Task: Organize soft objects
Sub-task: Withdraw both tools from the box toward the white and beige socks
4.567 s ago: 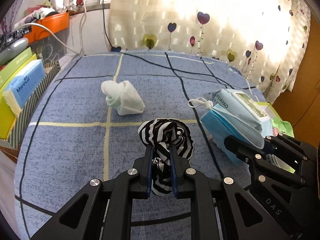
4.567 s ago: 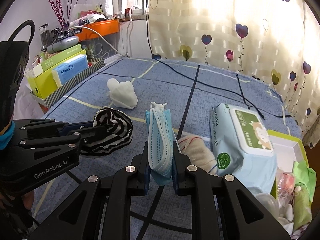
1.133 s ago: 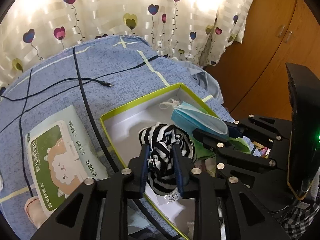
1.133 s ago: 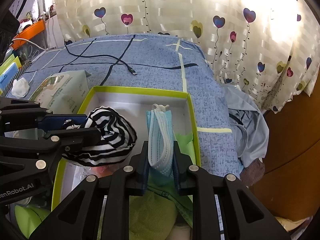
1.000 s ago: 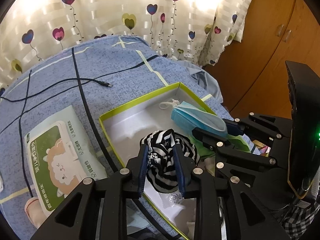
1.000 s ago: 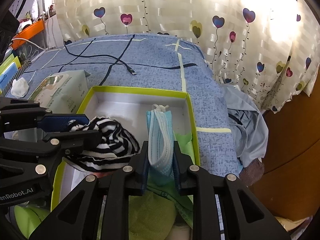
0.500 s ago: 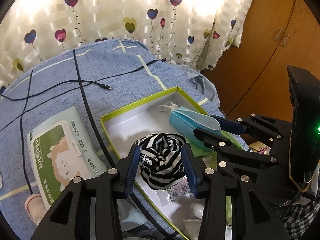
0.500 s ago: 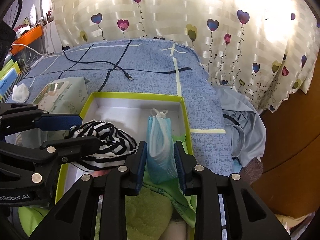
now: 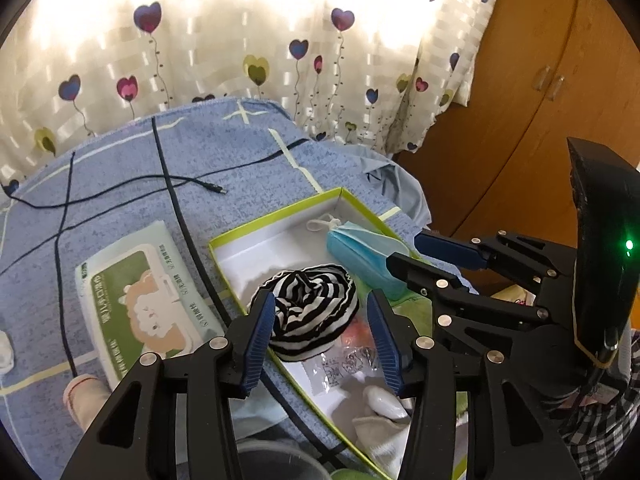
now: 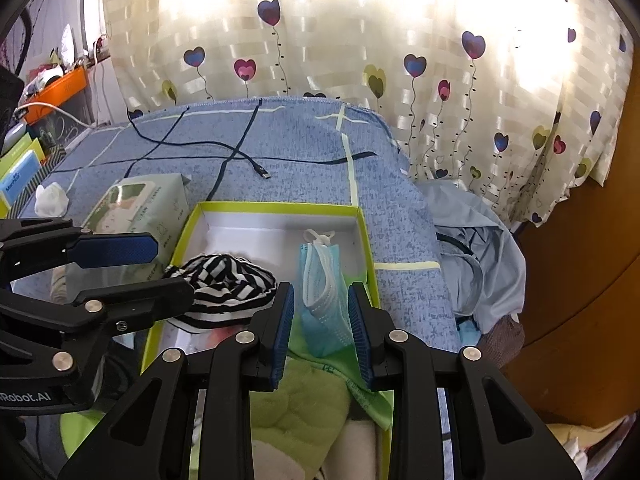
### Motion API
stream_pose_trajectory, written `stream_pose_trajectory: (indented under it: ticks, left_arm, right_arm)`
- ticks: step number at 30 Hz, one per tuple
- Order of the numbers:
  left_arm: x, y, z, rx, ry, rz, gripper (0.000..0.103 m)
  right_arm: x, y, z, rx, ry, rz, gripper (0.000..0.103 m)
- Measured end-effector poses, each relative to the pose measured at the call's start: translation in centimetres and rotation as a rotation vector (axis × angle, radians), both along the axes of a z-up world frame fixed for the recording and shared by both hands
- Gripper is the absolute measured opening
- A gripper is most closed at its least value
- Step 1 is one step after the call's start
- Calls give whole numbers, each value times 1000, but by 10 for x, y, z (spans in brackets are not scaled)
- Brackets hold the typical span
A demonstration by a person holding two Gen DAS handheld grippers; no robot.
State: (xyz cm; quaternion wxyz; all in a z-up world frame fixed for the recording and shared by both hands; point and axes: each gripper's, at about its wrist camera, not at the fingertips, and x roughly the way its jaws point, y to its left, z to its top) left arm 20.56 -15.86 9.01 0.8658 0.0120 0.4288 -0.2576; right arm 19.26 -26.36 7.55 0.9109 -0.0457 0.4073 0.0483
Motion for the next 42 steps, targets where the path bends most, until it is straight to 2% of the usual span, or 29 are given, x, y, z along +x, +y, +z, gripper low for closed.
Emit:
stream_pose_trajectory:
  ticks: [20,33,42]
  left_arm:
    - [-47,41,26,-13,-82,65,47]
    - [-69,81,30,-7,-121,133,47]
    - [-83,123,27,-3,-132,200,49]
  right_arm:
    - [-38,29,23,33,-68,-5,30]
    - [-52,62,26,61,-91,22,30]
    - [-60,96,30,97,-109,87,30]
